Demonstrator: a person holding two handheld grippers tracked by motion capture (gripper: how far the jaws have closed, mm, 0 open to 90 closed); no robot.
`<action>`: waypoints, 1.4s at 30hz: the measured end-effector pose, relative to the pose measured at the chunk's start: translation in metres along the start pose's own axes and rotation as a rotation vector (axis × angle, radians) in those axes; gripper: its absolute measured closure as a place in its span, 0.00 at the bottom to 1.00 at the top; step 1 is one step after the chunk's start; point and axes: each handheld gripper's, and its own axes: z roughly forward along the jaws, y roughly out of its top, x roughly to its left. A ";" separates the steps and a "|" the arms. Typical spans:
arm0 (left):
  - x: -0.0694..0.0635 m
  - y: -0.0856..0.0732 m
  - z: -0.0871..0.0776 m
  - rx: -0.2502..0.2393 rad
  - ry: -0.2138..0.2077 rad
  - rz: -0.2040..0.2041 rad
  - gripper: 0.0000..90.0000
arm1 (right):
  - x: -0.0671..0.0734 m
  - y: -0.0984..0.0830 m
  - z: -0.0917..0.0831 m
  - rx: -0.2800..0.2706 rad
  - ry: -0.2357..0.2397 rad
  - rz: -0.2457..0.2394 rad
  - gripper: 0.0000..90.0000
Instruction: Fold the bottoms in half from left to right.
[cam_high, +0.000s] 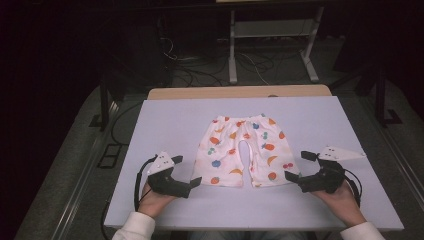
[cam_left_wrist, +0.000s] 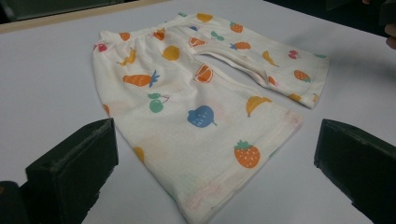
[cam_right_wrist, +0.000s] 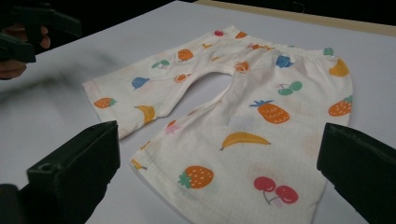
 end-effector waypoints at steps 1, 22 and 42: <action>0.000 0.000 0.000 0.001 0.001 0.000 0.00 | 0.001 0.004 0.002 0.008 0.000 -0.011 0.00; 0.000 -0.001 0.001 0.004 0.003 -0.004 0.00 | -0.002 0.025 0.027 0.030 0.017 -0.005 0.00; 0.000 -0.001 0.001 0.008 -0.001 -0.003 0.00 | -0.009 0.040 0.050 0.065 0.015 -0.013 0.00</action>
